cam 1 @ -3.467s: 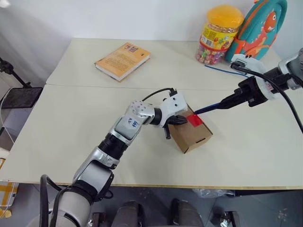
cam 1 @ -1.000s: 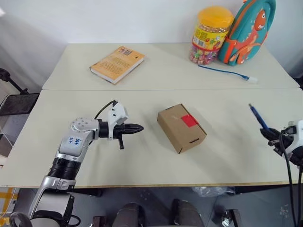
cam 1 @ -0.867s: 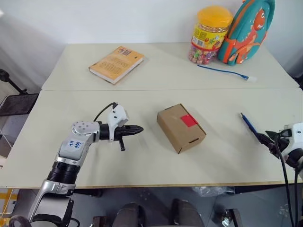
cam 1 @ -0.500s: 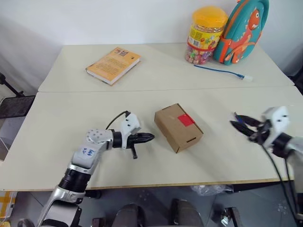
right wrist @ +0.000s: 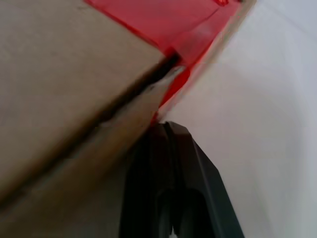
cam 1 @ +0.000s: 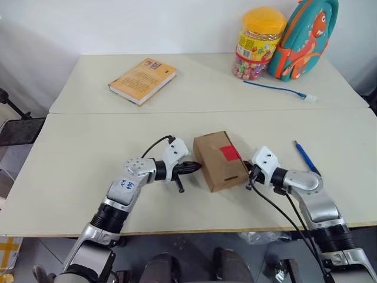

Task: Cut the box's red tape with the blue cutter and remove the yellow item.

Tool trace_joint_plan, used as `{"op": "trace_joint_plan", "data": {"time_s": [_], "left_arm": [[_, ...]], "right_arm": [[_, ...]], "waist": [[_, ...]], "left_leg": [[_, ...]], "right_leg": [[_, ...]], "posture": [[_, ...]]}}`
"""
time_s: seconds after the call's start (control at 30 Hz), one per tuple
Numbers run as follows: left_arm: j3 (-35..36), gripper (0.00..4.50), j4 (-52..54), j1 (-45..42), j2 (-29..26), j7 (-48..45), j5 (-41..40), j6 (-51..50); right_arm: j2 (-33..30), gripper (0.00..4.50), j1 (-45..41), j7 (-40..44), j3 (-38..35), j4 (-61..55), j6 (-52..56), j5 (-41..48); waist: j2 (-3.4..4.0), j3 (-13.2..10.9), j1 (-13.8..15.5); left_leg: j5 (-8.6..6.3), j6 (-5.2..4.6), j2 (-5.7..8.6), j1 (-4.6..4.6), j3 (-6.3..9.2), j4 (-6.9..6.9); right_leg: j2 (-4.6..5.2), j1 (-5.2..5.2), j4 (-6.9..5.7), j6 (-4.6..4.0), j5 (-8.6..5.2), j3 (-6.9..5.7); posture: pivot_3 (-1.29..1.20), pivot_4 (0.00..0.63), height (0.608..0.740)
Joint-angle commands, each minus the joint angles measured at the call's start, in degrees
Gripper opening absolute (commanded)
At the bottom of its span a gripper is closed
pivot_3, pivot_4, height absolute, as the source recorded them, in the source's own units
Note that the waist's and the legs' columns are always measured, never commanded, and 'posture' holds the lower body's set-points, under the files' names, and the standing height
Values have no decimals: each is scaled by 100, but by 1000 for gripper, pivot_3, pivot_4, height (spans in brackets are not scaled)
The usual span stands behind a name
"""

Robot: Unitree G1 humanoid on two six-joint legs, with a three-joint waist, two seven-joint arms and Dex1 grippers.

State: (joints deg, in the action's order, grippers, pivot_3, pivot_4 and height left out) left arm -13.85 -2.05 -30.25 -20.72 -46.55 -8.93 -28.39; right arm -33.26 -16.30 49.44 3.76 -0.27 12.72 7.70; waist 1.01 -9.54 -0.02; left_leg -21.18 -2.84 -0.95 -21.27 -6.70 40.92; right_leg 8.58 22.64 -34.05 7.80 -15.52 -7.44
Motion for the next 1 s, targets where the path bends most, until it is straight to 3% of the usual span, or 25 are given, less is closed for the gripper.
{"op": "trace_joint_plan", "data": {"time_s": [0.03,0.27,0.47,0.6,0.67,0.73,0.8,1.0], "left_arm": [[-64,0,664,226,-187,-392,-267,-88],[179,0,1589,726,-833,-702,-575,-537],[236,0,1909,899,-1103,-710,-670,-783],[291,0,1892,841,-1442,-994,-749,-810],[334,0,1792,739,-1969,-1548,-838,-793],[373,0,1624,603,-2352,-1912,-869,-693],[548,0,1449,319,-2381,-2030,-1128,-823],[850,0,1086,-606,-1700,-2054,-2020,-1475]], "right_arm": [[-50,14,263,234,190,-1021,469,347],[-132,14,939,147,298,-2251,1379,578],[-165,14,1121,9,288,-2445,1535,527],[-257,14,1169,-37,-42,-2461,1592,671],[-461,14,1228,62,-536,-2489,1909,1027],[-670,384,1236,178,-1024,-2617,2432,1566],[-821,924,1155,168,-1477,-2713,2896,2078],[-882,3016,633,-450,-2607,-2771,5177,4022]], "waist": [[0,0,-8],[-1,-1,0],[-1,-1,-2],[-1,-1,-6],[-2,-2,0],[0,-4,3],[1,-5,18],[-4,-8,36]], "left_leg": [[-1,1,-1,1,1,-2],[-3,4,-5,0,4,-3],[-7,4,-1,0,7,-1],[-9,7,-4,-1,7,-5],[-9,7,-4,-1,6,-6],[-9,6,-3,-6,6,-6],[-11,2,-2,-8,6,-5],[-15,-4,-3,-13,15,-3]], "right_leg": [[0,1,-1,-1,0,0],[0,4,0,-5,-3,1],[7,2,2,-7,-3,2],[3,6,2,-10,-5,-1],[3,7,1,-11,-6,-1],[5,13,1,-12,-6,-1],[6,14,6,-13,-7,0],[10,11,4,-13,-6,-1]], "posture": [[0,150,740],[0,150,740],[0,150,740],[0,150,740],[0,150,740],[0,150,740],[0,150,740],[0,150,740]]}}
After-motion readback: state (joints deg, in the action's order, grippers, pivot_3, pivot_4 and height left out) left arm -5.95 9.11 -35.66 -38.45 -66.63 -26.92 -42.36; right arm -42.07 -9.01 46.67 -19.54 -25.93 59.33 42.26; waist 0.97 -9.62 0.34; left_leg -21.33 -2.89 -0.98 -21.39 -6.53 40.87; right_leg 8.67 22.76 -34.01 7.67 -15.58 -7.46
